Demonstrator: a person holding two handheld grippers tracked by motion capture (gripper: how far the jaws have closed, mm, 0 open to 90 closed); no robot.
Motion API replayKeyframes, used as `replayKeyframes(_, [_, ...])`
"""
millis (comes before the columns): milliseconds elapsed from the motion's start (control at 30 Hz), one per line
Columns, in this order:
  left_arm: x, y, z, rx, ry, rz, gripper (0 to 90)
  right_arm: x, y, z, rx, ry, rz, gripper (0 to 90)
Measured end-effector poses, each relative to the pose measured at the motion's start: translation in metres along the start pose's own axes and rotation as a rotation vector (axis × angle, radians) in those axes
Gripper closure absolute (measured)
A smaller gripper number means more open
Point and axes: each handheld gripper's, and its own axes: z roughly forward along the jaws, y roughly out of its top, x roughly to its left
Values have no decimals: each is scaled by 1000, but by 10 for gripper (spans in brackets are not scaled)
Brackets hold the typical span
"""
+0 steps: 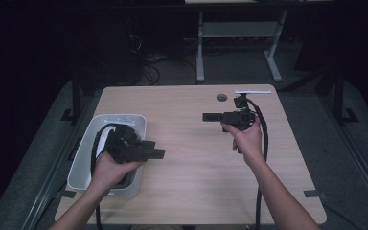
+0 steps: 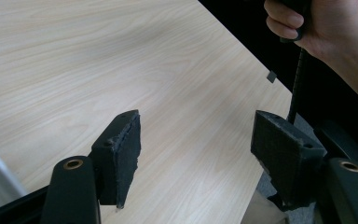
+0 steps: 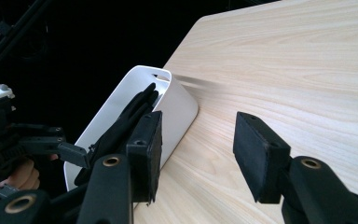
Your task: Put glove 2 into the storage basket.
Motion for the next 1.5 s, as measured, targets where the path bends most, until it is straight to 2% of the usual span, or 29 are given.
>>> replayKeyframes(633, [-18, 10, 30, 28, -37, 35, 321, -24, -14, -34, -39, -27, 42, 507])
replayKeyframes(667, [-18, 11, 32, 30, -40, 46, 321, -25, -15, -35, -39, -28, 43, 506])
replayKeyframes(1500, [-39, 11, 75, 75, -91, 62, 302, -55, -40, -76, -85, -69, 103, 500])
